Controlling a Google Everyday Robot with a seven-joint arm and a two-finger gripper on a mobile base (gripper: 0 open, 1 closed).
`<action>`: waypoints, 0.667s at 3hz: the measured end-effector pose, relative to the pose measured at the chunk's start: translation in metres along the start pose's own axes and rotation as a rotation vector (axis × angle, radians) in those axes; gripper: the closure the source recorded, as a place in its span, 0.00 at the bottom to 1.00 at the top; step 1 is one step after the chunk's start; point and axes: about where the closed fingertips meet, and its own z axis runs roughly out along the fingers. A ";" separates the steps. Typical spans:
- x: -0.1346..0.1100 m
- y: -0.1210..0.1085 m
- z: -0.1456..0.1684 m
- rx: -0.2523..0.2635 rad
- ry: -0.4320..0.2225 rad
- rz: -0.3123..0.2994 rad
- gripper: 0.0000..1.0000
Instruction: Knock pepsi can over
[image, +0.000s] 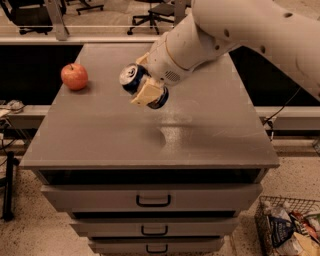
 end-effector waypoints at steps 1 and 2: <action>0.012 -0.001 -0.004 -0.002 0.135 -0.093 1.00; 0.017 0.010 0.006 -0.052 0.222 -0.172 1.00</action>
Offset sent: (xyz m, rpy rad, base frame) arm -0.0095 -0.0092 -0.0347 -0.4111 -0.0648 0.1291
